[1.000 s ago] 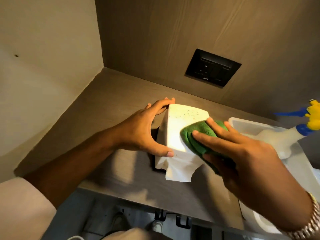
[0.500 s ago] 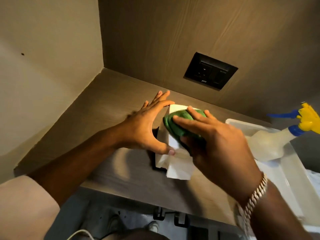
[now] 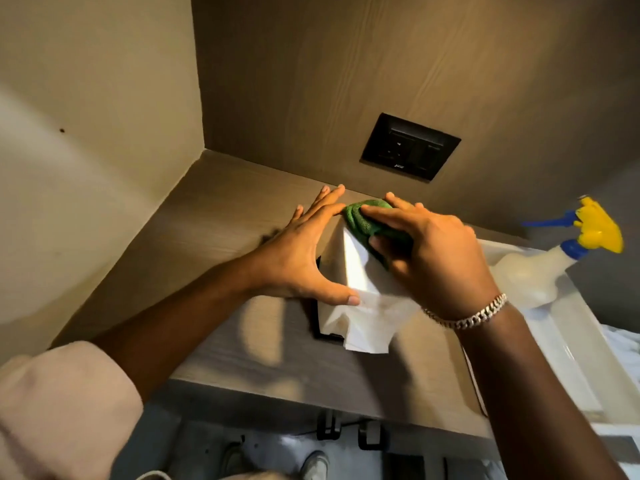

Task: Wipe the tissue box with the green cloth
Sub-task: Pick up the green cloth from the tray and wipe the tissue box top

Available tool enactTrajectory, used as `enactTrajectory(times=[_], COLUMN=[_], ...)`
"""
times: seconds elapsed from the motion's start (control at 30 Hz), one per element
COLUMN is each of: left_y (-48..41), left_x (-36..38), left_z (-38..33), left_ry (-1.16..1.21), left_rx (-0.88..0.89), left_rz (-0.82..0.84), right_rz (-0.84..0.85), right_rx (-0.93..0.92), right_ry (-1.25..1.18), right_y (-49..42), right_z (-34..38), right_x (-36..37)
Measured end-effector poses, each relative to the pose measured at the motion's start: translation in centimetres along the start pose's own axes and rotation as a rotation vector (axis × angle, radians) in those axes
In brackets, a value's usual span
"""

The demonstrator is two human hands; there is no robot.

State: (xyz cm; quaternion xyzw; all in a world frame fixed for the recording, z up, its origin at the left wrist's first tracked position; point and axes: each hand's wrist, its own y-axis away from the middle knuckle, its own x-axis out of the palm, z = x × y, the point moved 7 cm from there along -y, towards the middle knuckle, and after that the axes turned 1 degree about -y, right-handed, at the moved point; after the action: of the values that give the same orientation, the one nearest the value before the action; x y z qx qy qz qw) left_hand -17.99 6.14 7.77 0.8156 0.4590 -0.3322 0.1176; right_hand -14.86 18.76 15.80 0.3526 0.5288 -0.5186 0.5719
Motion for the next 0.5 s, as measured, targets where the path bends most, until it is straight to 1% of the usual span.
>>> enactTrajectory(times=[0.07,0.13,0.2,0.3,0.37,0.43,0.5], left_y=[0.1,0.2,0.3,0.2,-0.7,-2.2,-3.6], left_x=[0.1,0.1,-0.1,-0.3,-0.2,-0.1,0.8], left_z=[0.1,-0.1,-0.2,-0.8,-2.1,-3.6,-5.5], left_ry=[0.033,0.038,0.028,-0.018,-0.159,-0.318,-0.459], left_rx=[-0.012,-0.017,-0.031,-0.071,-0.059,-0.053,-0.07], left_rz=[-0.011,0.001,0.027,0.101,0.174,0.239,0.33], right_rz=[-0.052,-0.067,-0.042,0.031,0.11,0.158,0.074], right_rx=[0.065,0.149,0.204,0.234,0.244,0.256,0.282], right_ry=[0.02,0.076,0.095,0.016,-0.134,-0.399,-0.768], right_y=[-0.1,0.5,1.2,3.3,5.2,7.0,9.0], right_z=[-0.7,-1.6,-2.4,-4.3,-6.2,-7.7,-9.0], right_x=[-0.5,-0.8,-1.4,-2.7,-3.3,-3.1,-2.5])
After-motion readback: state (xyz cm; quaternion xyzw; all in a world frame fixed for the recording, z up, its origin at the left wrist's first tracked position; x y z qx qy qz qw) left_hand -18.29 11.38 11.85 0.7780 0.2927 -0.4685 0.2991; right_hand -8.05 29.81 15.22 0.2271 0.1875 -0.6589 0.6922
